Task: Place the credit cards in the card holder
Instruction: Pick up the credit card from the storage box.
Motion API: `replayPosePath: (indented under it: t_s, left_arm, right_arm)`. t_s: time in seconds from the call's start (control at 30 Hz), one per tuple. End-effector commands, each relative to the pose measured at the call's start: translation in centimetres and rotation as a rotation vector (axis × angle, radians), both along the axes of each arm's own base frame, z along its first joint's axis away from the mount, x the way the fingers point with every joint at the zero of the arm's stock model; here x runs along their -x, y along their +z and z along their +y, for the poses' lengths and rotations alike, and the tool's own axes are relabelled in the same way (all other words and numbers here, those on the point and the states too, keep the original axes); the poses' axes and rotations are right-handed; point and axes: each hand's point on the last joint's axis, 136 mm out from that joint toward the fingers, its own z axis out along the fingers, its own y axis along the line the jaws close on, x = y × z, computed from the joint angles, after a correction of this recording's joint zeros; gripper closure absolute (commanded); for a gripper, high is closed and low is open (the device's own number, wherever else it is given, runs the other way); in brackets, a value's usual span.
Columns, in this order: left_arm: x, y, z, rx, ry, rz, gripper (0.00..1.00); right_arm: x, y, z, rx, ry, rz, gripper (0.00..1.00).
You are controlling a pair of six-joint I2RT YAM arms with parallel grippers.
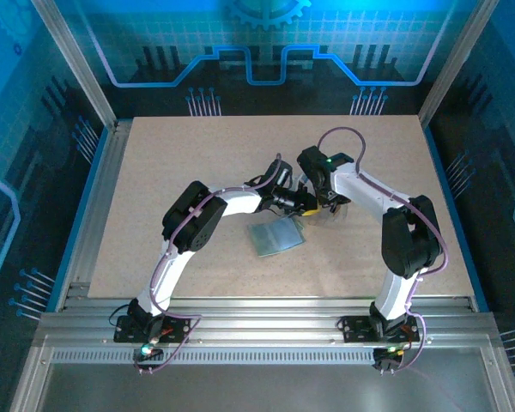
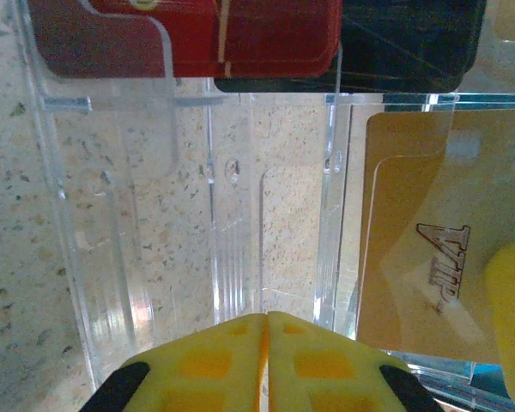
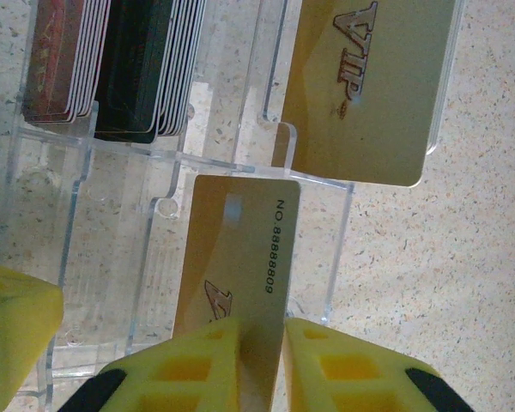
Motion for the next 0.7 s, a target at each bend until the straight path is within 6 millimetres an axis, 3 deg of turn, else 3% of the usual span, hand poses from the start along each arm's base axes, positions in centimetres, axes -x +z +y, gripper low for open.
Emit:
replayPosePath:
  t_s: [0.0,0.67]
  left_arm:
    - [1.76,-8.56,3.89,-0.242,0.096,0.172,0.9]
    - [1.75,-8.86,3.99,-0.244,0.1,0.178,0.9]
  right_arm:
    - [0.28,1.41,-1.18,0.073,-0.007,-0.002,0.82]
    - [0.07,2.27,-0.93,0.062,0.009,-0.006,0.89]
